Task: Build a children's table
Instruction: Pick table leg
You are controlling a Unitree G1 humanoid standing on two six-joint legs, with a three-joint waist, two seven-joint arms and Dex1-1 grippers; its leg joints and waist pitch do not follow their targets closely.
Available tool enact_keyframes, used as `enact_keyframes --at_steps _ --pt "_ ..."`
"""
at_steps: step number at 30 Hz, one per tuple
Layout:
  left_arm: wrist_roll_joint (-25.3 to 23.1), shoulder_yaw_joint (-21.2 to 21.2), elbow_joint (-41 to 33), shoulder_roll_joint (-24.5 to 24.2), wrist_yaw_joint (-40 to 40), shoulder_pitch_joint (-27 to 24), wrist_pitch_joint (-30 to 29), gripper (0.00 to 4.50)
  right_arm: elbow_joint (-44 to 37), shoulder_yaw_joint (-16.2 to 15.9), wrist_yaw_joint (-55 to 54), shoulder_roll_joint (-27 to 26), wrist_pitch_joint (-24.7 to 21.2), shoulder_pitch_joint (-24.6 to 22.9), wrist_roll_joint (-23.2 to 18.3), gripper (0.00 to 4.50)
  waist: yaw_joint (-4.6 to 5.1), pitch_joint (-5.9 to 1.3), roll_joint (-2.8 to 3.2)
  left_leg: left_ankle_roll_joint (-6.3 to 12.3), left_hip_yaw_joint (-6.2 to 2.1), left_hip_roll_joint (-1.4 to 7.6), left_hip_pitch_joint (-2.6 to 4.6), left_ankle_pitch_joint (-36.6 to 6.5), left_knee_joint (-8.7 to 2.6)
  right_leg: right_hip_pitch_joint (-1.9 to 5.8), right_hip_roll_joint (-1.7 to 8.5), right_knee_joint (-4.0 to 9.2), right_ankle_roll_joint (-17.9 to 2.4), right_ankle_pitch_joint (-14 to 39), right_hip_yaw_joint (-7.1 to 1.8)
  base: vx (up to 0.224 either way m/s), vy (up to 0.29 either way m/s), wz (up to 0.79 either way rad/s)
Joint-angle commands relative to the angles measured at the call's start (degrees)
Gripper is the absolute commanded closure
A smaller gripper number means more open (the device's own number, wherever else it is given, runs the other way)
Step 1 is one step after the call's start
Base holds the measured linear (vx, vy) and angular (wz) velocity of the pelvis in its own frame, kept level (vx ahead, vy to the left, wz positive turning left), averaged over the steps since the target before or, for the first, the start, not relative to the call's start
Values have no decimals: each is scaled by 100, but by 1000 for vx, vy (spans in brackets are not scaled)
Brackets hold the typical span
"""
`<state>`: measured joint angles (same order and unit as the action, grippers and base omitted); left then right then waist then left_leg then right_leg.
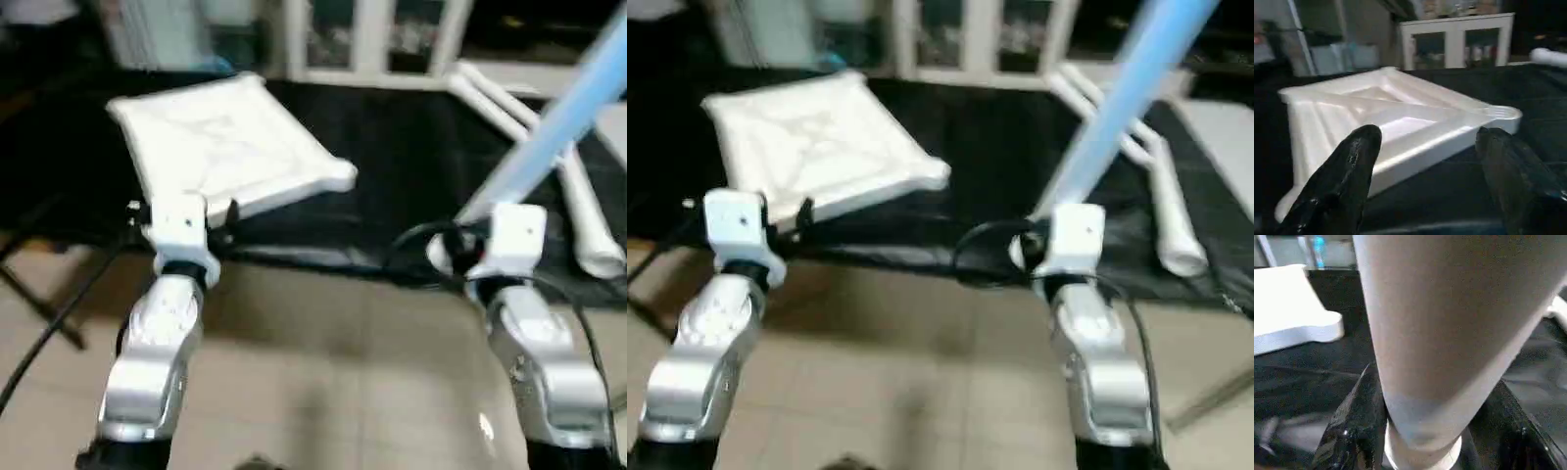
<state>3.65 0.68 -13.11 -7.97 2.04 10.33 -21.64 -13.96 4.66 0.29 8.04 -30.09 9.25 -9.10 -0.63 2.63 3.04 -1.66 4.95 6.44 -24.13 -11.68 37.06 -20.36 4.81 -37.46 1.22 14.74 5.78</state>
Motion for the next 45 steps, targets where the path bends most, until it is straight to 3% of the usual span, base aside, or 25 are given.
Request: enact_keyframes --at_steps 1,6,13,18,20,21,22,23,24,25,26,27,28,29,32,33,34,35,36,37,40,42,43,44,45 --pt "75 90 70 73 -11 172 -20 93 -203 -37 90 3 -85 180 -108 265 67 -248 51 -649 -353 561 117 -3063 -728 203 418 500 -760 1318 -297 -51 11 -12" --pt "96 49 75 125 -81 199 -20 93 -283 -75 149 -36 -155 138 -159 265 288 -111 -17 -384 -155 407 372 -3942 -601 283 460 1029 -225 4350 -205 -10 2 -2" --pt "60 55 167 87 -147 317 -14 93 -303 -172 248 -62 -182 159 -168 265 463 -234 83 -12 -205 491 464 -3369 -840 519 289 874 -787 1960 -203 55 19 -2" --pt "-9 55 219 16 -209 363 -2 93 -436 -345 495 -22 -205 226 -247 265 362 -402 50 1206 54 253 349 -589 -601 958 259 911 -1003 433 -241 141 0 3" --pt "-13 61 217 26 -191 364 4 93 -458 -378 538 -8 -187 234 -253 265 342 -447 69 1535 19 220 387 70 -549 969 157 831 -835 65 -206 111 2 2" --pt "10 95 216 61 -145 373 -8 93 -501 -406 579 -10 -189 259 -289 265 379 -512 115 2029 -171 314 803 751 -557 702 -41 586 -543 -306 -106 205 0 5" --pt "15 119 223 67 -132 382 -11 93 -517 -413 583 -27 -193 279 -304 265 575 -538 196 2878 -706 738 1629 1266 -544 -205 -100 75 -80 401 -30 205 0 5" --pt "25 145 234 69 -129 392 -15 93 -523 -409 584 -53 -194 299 -328 265 701 -561 145 3278 -951 991 1775 1614 -574 -463 -21 -159 274 830 -128 214 -68 -9" --pt "22 174 244 70 -103 405 -31 93 -522 -405 583 -74 -185 314 -340 265 633 -438 83 3522 -998 1021 1559 1964 -594 -620 128 -397 631 918 -304 132 -124 -27" --pt "19 180 250 69 -99 413 -34 93 -520 -401 584 -80 -182 318 -345 265 588 -449 -69 2992 -854 708 1373 1447 -593 -564 245 -215 417 300 -541 132 -124 -27" --pt "11 192 265 63 -92 436 -40 93 -516 -391 592 -92 -178 328 -360 265 495 -381 -203 2482 -587 291 1148 795 -529 -301 253 165 262 -88 -642 90 -114 -22" --pt "-10 192 284 39 -98 471 -38 93 -515 -396 630 -95 -183 335 -378 265 143 -360 -400 1478 45 -463 270 -1084 461 801 859 875 -130 1252 -1551 103 -68 4" --pt "-16 200 307 11 -114 518 -35 93 -533 -448 678 -71 -206 318 -367 265 105 -361 -422 1214 -61 -338 77 -1020 625 1024 968 825 -476 1177 -1651 193 -85 4" --pt "-24 209 320 6 -118 533 -32 93 -539 -461 693 -64 -220 308 -359 265 87 -326 -452 829 -104 -305 -152 -539 768 1056 691 680 -786 277 -1475 143 -30 12" --pt "-35 234 355 -8 -130 551 -14 93 -541 -484 714 -50 -252 279 -338 265 25 -245 -244 430 -112 -64 -131 276 474 921 568 916 -1687 517 -1084 123 -8 1" --pt "-36 245 366 -18 -141 542 -6 93 -536 -498 710 -34 -286 265 -319 265 -28 -243 -29 574 -113 130 -19 464 6 886 380 1007 -1682 1354 -837 141 38 3" --pt "-43 250 370 -13 -148 527 0 93 -529 -514 724 -5 -313 256 -310 265 68 -227 309 414 -147 309 396 -52 -444 789 50 928 -1240 1800 -393 141 38 3" --pt "-45 251 372 -12 -149 526 1 93 -528 -516 726 0 -317 255 -310 265 249 -36 329 303 -437 457 474 -1632 -751 544 -320 560 -957 1954 -185 145 117 -1" --pt "-54 262 372 -2 -153 516 0 93 -538 -555 762 34 -338 239 -314 265 382 -297 426 634 -960 857 943 -3383 -942 223 -335 -233 -513 1403 -243 167 120 -4" --pt "-58 266 373 3 -155 514 -2 93 -542 -566 771 43 -342 234 -319 265 392 -400 354 1185 -1063 934 1174 -3316 -846 -27 -221 -413 -42 883 -299 167 120 -4" --pt "-62 248 389 11 -136 520 -5 93 -550 -608 845 71 -387 217 -354 265 390 -276 196 1853 -741 759 980 -2307 -877 -251 -124 -455 287 40 -316 164 60 5" --pt "-61 237 384 10 -132 513 -10 93 -551 -624 866 74 -397 214 -353 265 357 -201 -67 1535 -408 511 764 -2812 -1004 -60 13 54 71 -273 -466 146 -22 2" --pt "-62 234 376 13 -137 507 -17 93 -542 -629 867 78 -399 220 -353 265 218 -199 -361 1212 -23 46 593 -2737 -539 222 393 763 -6 1129 -933 146 -54 4" --pt "-62 234 375 13 -137 506 -17 93 -542 -629 867 78 -399 220 -353 265 129 -235 -427 1126 127 -219 384 -2015 157 566 766 1002 -164 2288 -1300 233 -113 1" --pt "-62 235 378 15 -140 508 -20 93 -530 -622 861 83 -402 232 -351 265 -3 -379 -322 870 -53 -93 1 -890 562 934 1030 955 -534 3050 -1499 165 -76 0"
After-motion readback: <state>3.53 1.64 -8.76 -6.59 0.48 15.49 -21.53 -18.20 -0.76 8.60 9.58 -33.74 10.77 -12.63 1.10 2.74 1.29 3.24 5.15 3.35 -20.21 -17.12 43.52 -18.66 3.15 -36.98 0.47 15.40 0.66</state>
